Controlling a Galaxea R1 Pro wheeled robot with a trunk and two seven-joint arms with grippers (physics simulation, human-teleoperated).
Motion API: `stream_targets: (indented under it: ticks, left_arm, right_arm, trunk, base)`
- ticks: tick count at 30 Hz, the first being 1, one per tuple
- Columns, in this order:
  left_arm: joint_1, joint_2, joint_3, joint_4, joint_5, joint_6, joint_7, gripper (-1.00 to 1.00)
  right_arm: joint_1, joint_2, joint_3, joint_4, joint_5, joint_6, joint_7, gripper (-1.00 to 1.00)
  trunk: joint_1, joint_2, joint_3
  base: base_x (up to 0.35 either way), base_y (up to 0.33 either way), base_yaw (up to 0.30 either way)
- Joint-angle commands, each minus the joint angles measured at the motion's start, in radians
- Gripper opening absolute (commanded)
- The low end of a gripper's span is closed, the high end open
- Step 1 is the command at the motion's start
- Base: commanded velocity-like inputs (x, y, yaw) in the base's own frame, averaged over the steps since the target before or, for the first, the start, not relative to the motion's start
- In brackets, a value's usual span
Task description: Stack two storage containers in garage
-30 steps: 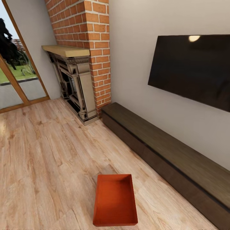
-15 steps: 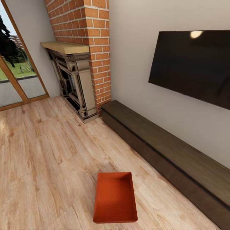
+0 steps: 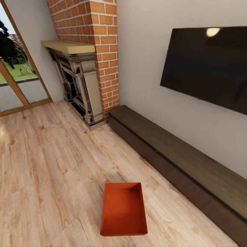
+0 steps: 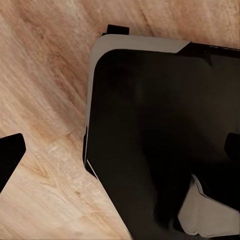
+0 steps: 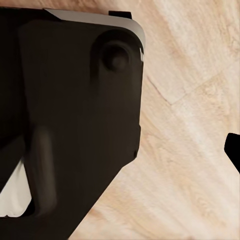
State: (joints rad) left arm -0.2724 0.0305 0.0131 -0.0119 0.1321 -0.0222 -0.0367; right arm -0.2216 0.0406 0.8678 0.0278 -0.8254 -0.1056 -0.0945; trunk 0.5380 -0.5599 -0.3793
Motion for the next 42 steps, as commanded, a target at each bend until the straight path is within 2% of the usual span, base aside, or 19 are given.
stream_targets:
  ticks: [1, 42]
  left_arm:
    - [-0.001, 0.0, 0.001, 0.001, 0.009, -0.002, -0.004, 1.0]
    - [-0.001, 0.0, 0.0, 0.001, 0.009, -0.002, -0.004, 1.0]
  right_arm:
    - [-0.001, 0.001, 0.007, 0.003, -0.008, -0.005, 0.0, 1.0]
    - [-0.001, -0.006, 0.011, 0.003, 0.003, -0.006, -0.002, 1.0]
  trunk:
    - [0.0, -0.001, -0.003]
    - [0.0, -0.001, -0.068]
  base:
    - [0.0, 0.0, 0.0]
    - [0.0, 0.0, 0.0]
